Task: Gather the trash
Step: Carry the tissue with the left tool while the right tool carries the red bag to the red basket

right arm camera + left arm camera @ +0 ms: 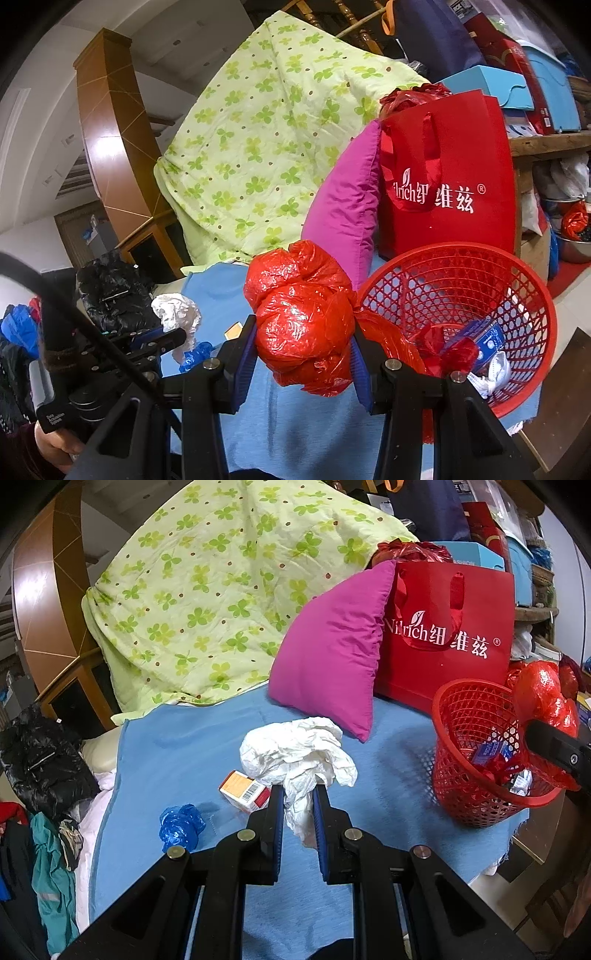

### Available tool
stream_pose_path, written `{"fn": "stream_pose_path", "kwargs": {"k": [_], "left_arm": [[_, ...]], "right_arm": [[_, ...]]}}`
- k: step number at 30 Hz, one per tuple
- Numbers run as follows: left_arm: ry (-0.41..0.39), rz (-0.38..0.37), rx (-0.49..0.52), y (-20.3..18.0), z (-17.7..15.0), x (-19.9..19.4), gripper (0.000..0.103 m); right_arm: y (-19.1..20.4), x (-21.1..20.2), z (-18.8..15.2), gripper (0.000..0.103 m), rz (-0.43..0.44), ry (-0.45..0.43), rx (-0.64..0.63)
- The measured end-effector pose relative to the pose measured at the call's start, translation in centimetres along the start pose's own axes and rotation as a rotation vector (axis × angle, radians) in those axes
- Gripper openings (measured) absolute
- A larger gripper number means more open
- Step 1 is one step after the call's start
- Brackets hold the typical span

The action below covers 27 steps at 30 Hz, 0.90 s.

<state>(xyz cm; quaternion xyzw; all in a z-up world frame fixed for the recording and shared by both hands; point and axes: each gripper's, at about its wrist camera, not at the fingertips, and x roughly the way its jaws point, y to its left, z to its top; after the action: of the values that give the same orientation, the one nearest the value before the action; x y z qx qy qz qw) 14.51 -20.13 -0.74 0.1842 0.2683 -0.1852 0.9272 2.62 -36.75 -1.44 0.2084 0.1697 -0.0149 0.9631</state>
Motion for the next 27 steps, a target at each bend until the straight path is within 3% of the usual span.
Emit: {"fn": "stream_pose_path", "kwargs": {"k": [27], "left_arm": [[-0.015, -0.046, 0.089, -4.5, 1.4, -0.1, 0.017]], "right_arm": [[-4.9, -2.6, 0.4, 0.048, -0.064, -0.047, 0.091]]}}
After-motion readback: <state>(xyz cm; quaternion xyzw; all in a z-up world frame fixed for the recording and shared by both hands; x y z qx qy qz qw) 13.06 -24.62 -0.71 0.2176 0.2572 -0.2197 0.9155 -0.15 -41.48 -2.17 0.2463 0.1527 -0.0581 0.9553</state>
